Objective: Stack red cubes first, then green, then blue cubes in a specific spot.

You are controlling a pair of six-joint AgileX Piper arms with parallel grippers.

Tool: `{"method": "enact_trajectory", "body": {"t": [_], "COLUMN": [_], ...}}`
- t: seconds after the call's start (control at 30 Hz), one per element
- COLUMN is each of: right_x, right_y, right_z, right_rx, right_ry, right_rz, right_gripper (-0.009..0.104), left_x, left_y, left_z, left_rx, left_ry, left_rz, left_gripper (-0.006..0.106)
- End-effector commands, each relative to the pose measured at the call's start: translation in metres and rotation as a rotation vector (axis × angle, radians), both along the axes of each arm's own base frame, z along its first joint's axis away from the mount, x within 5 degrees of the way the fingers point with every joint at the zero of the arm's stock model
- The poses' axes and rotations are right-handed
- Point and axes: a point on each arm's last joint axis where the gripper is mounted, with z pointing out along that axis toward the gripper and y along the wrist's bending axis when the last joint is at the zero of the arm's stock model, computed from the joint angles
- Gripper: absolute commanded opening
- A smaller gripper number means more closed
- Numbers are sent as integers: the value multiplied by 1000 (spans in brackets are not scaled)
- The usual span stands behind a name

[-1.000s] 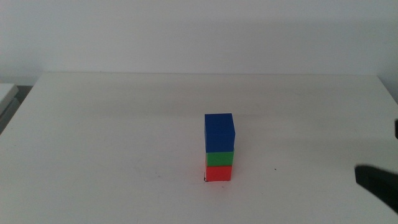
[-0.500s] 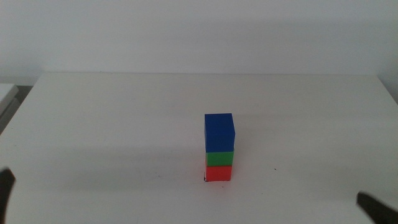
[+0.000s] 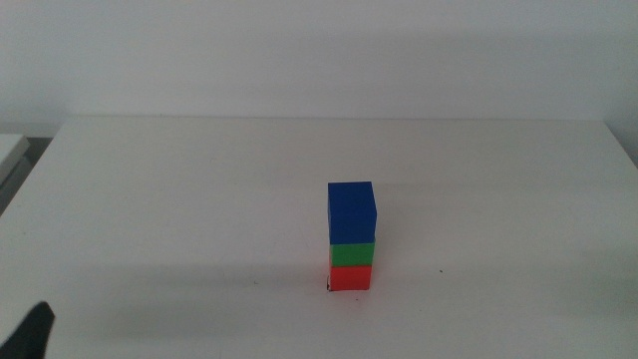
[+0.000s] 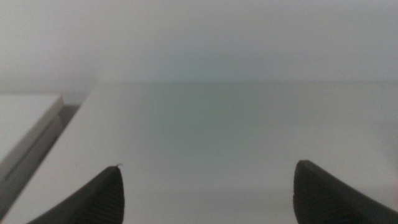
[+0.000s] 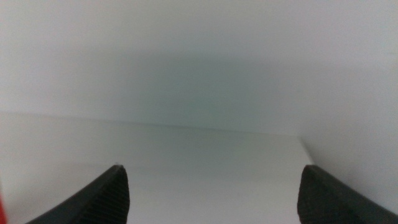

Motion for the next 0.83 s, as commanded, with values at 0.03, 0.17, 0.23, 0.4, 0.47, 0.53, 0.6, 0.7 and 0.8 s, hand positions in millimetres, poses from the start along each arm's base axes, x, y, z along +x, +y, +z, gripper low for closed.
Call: {"method": "enact_trajectory", "body": {"t": [0.03,0.17,0.23,0.4,0.47,0.53,0.6,0.7,0.8], "right_x": [-4,-1,-1,0,0,0,0,0,0], "right_y": [-3,-4,-4,-4,-4,-4,-4,-4,-4], "right_z": [-10,-24,-31,-39,-38,-36,-35,-35,-35], "right_rx": [27,53,71,87,84,85,85,85,85], "right_ry": [-24,8,33,66,55,29,17,17,17], "right_rz": [-62,-89,-88,-88,-87,-85,-84,-84,-84], "right_gripper": [93,93,93,93,93,93,93,93,93], "left_x": [2,2,3,3,3,3,3,3,3], "left_y": [0,0,0,0,0,0,0,0,0], "left_z": [-12,-10,-8,-8,-8,-8,-8,-8,-8], "left_rx": [1,-1,-2,-3,-3,-3,-3,-3,-3], "left_ry": [5,-18,-42,-48,-48,-48,-48,-48,-50], "left_rz": [4,5,6,7,7,7,7,7,7], "left_gripper": [92,92,92,92,92,92,92,92,92]}}
